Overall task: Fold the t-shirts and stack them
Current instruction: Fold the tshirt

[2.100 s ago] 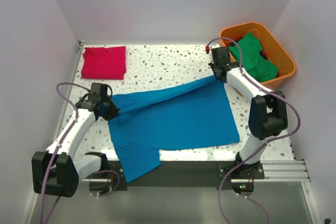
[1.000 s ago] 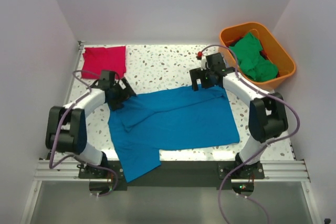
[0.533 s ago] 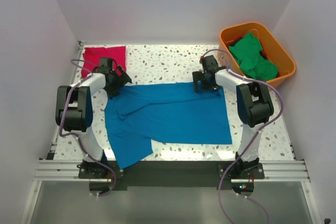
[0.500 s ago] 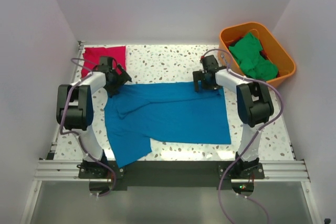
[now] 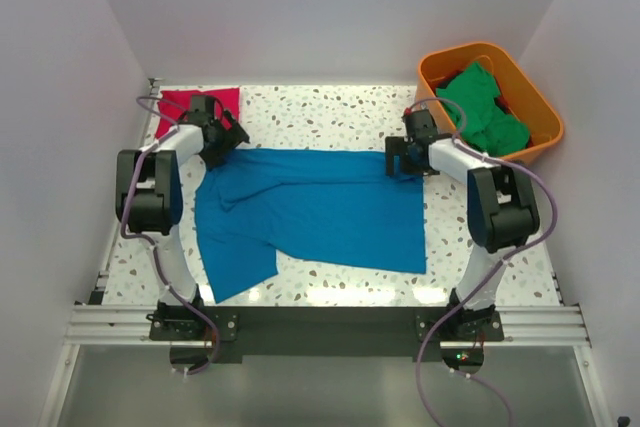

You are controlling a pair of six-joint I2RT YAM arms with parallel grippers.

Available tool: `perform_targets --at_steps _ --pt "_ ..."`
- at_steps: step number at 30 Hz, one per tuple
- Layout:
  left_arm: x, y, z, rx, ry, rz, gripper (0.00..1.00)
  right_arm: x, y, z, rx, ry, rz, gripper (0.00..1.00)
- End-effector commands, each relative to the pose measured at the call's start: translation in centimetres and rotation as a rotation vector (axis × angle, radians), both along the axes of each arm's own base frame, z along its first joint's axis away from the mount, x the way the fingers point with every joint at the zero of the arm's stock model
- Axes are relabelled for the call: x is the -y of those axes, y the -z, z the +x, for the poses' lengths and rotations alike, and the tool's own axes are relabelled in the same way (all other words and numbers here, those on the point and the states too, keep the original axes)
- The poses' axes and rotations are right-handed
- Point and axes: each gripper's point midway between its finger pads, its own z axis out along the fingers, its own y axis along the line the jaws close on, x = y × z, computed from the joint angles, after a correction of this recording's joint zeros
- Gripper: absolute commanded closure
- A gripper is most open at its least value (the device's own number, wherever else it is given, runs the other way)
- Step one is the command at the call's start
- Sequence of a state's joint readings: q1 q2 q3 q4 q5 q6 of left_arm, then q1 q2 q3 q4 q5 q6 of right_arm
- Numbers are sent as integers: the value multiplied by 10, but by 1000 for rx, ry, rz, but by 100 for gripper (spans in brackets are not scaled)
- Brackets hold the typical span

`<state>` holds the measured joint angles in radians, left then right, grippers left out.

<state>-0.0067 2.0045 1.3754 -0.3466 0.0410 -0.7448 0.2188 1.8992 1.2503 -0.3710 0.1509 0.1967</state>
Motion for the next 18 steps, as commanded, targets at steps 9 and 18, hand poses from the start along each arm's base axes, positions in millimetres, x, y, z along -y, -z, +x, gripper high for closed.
perform_targets --at_steps 9,18 --pt "-30 0 -37 -103 11 115 0 -44 -56 -17 159 -145 110 1" --pt "-39 -30 -57 -62 -12 170 0 -51 -40 1 177 -170 61 1"
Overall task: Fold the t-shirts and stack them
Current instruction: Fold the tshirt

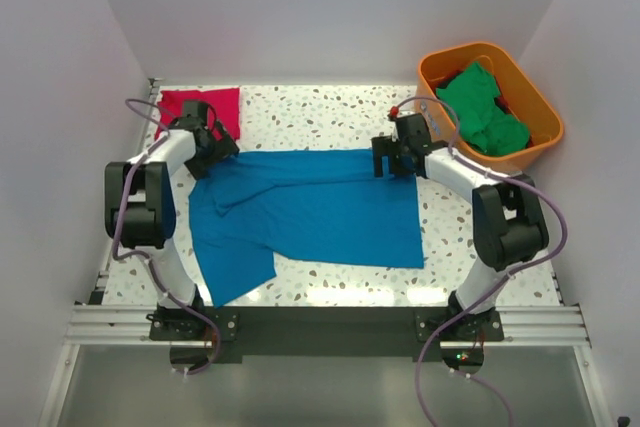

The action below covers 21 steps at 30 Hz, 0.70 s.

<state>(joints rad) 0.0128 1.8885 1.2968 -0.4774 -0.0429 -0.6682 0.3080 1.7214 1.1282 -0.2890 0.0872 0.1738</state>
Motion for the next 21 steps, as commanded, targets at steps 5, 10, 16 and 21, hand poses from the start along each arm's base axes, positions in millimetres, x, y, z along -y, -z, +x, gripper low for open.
perform_targets --at_steps 5,10,16,21 --pt "-14 -31 -24 29 -14 66 0 -19 -18 38 128 -68 2 1" --pt "-5 -27 -43 55 -12 25 0 -25 1 25 81 -88 6 1" --pt "-8 -12 -58 12 -15 44 0 1 31 -16 -33 15 -78 1" --pt "-9 -8 -57 0 -17 47 0 19 27 -45 -88 80 -115 1"
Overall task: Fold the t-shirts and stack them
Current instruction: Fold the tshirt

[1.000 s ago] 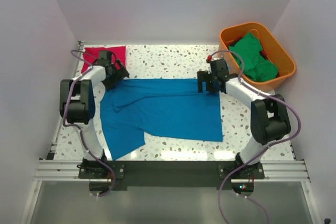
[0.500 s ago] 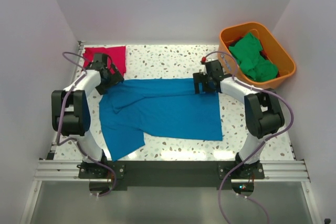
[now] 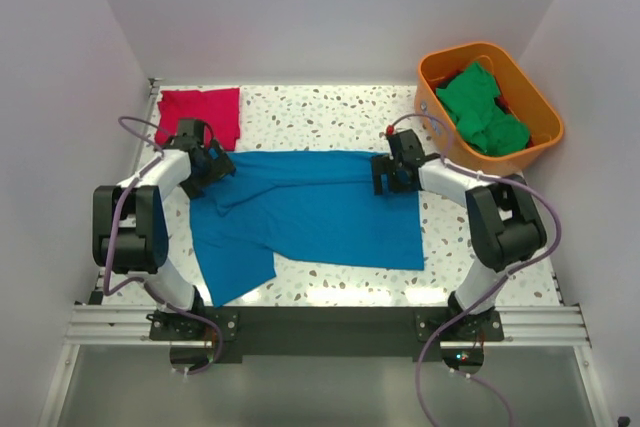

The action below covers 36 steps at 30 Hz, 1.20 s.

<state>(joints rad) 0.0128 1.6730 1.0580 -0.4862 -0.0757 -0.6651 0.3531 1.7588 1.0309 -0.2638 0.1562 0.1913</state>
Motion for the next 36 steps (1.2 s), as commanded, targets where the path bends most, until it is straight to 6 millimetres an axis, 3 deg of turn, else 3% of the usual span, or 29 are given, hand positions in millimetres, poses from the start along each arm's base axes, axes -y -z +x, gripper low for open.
perform_targets --at_steps 1,4,9,11,14,18,22,29,36 --pt "-4 -4 8 31 -3 17 0 18 -18 -18 1 69 -41 1" --pt "-5 -8 10 35 4 22 0 24 -39 -16 42 79 -61 1" --pt "2 -19 17 72 30 -3 0 5 -92 3 160 28 32 1" --pt "4 -27 24 101 39 -6 0 -7 -104 14 194 -10 81 1" --pt "17 -29 31 107 76 -23 0 -25 -103 30 178 -43 133 1" --pt "13 -12 22 27 42 7 0 -25 -83 57 151 27 114 1" --pt "3 -7 7 -8 0 47 0 -27 -56 68 97 52 121 1" --pt "2 0 -10 -11 -6 48 2 -16 -9 70 1 125 107 1" --pt "2 30 -5 -94 1 43 11 10 10 68 -45 213 64 1"
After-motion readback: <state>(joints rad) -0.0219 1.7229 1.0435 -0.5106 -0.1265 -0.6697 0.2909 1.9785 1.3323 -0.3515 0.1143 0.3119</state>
